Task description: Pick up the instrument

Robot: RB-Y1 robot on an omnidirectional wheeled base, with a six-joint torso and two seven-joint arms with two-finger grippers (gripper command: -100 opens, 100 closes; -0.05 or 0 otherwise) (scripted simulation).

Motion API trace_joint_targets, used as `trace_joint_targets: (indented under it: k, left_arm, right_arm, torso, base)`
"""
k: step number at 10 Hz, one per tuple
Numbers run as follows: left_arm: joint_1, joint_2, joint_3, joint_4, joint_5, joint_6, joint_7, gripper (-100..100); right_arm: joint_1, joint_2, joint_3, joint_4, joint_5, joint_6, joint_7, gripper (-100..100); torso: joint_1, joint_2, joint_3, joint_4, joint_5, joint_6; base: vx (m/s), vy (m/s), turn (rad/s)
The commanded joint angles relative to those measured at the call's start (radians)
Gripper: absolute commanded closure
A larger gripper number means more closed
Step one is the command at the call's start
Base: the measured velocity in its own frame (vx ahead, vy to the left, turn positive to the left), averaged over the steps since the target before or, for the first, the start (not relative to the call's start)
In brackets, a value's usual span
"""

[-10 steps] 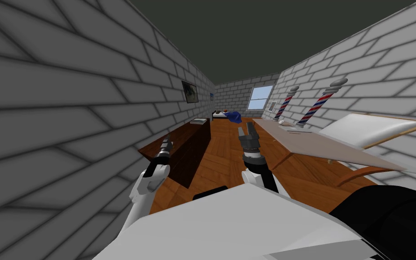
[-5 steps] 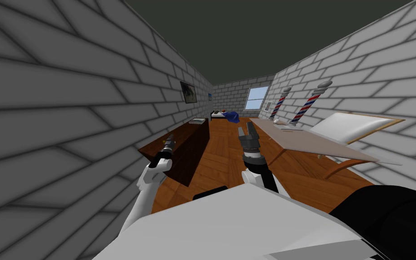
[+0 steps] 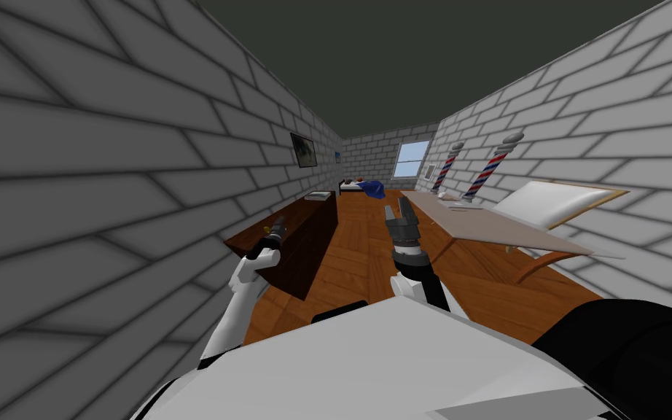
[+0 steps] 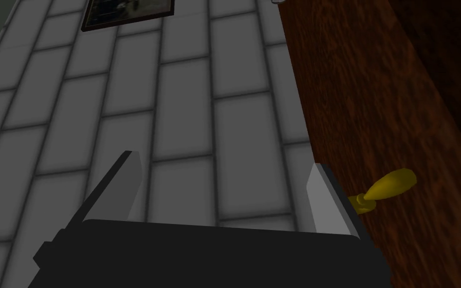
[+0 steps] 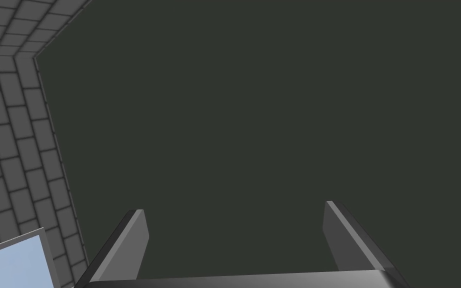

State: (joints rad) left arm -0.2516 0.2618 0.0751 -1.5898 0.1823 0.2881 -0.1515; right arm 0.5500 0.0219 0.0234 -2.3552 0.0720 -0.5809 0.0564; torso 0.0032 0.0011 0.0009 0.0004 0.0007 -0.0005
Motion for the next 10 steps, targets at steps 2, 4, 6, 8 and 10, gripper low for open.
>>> trace_joint_targets:
  k: [2,4,6,8,10]
  left_arm:
    - [-0.071,0.013,-0.005,0.07,0.019,0.075,-0.031,-100]
    - [-0.124,0.026,-0.01,0.128,0.032,0.124,-0.052,-100]
    - [-0.173,0.039,-0.017,0.186,0.045,0.17,-0.073,-100]
    - [-0.231,0.053,-0.024,0.251,0.058,0.222,-0.095,-100]
    - [-0.283,0.068,-0.033,0.315,0.071,0.274,-0.117,-100]
  right_arm:
    - [0.0,0.0,0.0,0.0,0.0,0.0,0.0,0]
    - [0.0,0.0,0.0,0.0,0.0,0.0,0.0,0]
    - [0.0,0.0,0.0,0.0,0.0,0.0,0.0,0]
    - [0.0,0.0,0.0,0.0,0.0,0.0,0.0,0]
    - [0.0,0.0,0.0,0.0,0.0,0.0,0.0,0]
  torso:
    - [0.0,0.0,0.0,0.0,0.0,0.0]
    - [0.0,0.0,0.0,0.0,0.0,0.0]
    - [0.001,-0.001,-0.001,0.0,0.0,0.0]
    - [0.0,-0.002,-0.001,-0.001,0.0,0.0]
    - [0.001,-0.003,-0.002,-0.001,0.0,0.0]
  base:
    - [-0.033,0.029,-0.034]
    - [-0.023,0.041,-0.037]
    - [-0.004,0.039,-0.026]
    - [0.007,0.037,-0.022]
    - [0.016,0.043,-0.02]
